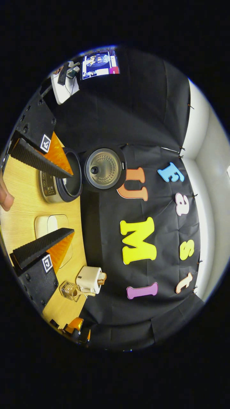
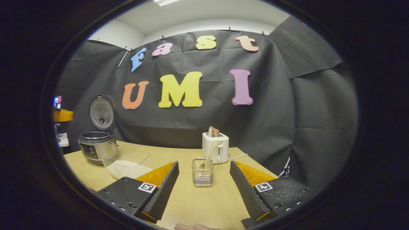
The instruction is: Close the left gripper, press the button to open the rice cooker; take a wooden spoon from the chopstick holder with the right hand, scoop a spoonful of rice and pour it into the rice cooker, then put the wooden spoon back into the chopstick holder.
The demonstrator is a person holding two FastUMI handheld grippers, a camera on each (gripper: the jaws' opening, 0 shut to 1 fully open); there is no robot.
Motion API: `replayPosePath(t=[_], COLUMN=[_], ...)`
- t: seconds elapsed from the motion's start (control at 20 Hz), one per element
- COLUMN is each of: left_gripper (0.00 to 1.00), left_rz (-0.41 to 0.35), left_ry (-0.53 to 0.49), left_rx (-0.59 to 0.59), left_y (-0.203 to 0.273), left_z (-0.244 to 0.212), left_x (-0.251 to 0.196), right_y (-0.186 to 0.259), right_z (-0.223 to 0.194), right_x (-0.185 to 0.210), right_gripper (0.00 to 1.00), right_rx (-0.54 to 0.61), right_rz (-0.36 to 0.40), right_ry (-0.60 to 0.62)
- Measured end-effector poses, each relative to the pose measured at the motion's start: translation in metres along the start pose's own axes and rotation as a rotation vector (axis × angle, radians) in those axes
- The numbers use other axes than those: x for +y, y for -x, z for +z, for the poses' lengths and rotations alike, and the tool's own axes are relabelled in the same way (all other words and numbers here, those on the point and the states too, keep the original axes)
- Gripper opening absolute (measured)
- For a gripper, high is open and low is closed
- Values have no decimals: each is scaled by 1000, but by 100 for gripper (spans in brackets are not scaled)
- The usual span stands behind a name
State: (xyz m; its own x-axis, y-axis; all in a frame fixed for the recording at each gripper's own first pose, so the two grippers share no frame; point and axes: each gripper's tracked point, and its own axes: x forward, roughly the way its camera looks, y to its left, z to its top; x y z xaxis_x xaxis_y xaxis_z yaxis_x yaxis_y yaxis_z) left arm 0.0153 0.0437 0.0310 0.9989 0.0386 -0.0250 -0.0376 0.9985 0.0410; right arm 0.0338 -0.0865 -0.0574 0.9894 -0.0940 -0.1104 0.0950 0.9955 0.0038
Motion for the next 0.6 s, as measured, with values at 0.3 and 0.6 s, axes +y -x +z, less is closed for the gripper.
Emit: replayPosePath(t=[0.3, 0.6], left_gripper=[99, 99], left_rz=[7, 6], left_ry=[36, 42], left_rx=[-3, -8], left_y=[4, 4], left_z=[-20, -21], left_x=[7, 15], right_y=[-16, -20], right_z=[0, 4], right_x=[-14, -11], right_gripper=[95, 95], right_rx=[19, 26], right_rz=[-30, -26], right_ry=[2, -6])
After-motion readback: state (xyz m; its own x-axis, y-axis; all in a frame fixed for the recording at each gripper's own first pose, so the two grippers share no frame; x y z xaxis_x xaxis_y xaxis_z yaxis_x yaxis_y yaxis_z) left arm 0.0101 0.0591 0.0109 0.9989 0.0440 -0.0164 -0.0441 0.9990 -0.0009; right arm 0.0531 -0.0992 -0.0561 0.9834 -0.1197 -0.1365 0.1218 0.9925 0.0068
